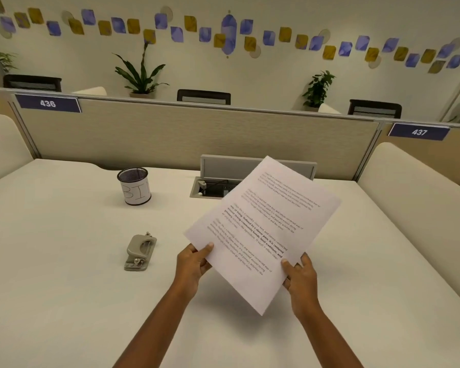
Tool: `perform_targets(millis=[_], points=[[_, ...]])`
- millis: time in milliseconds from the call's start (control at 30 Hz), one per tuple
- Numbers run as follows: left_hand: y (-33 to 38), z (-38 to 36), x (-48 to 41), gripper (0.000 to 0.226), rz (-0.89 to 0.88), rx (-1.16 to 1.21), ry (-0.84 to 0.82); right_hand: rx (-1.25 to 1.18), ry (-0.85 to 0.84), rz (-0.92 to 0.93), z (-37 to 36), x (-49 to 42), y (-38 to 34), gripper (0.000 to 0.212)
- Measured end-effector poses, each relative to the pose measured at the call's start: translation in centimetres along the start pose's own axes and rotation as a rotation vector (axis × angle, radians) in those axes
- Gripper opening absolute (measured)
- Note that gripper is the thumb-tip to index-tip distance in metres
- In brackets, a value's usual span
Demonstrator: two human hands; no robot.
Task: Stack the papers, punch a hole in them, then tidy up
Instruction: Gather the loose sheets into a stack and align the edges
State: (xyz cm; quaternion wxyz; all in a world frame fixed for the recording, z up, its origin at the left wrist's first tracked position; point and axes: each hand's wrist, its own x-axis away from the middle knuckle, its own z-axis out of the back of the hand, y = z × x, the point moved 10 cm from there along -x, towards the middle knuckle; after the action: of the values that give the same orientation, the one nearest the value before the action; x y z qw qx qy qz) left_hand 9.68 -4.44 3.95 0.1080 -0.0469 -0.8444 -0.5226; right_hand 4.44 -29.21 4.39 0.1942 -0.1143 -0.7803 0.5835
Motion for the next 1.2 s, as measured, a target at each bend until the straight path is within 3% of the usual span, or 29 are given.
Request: perform_targets(millis=[133,367,600,967,1200], points=[[1.1,2.8,-0.8,0.020,0.002,-0.074,0.039,0.109,-0.029,0.056,1.1,-0.5,-1.1,0.035],[2.6,1.6,-1.5,0.018,-0.084,-0.499,-0.067,0.256,-0.125,0.162,0.1,-0.4,-2.3,0.034],[6.5,-0.3,-1.6,0.023,-0.295,-0.369,-0.071,0.233,-0.130,0.302,-1.6,-0.6,-4.9,0.031],[6.5,-0.8,-1.3,0.025,-0.342,-0.367,-0.124,0.275,-0.126,0.312,-1.7,-0.5,-5.0,0.033],[4.9,0.4,-1.5,0.022,-0.275,-0.390,-0.089,0.355,-0.178,0.209,-1.6,-0.7,-2.9,0.025]])
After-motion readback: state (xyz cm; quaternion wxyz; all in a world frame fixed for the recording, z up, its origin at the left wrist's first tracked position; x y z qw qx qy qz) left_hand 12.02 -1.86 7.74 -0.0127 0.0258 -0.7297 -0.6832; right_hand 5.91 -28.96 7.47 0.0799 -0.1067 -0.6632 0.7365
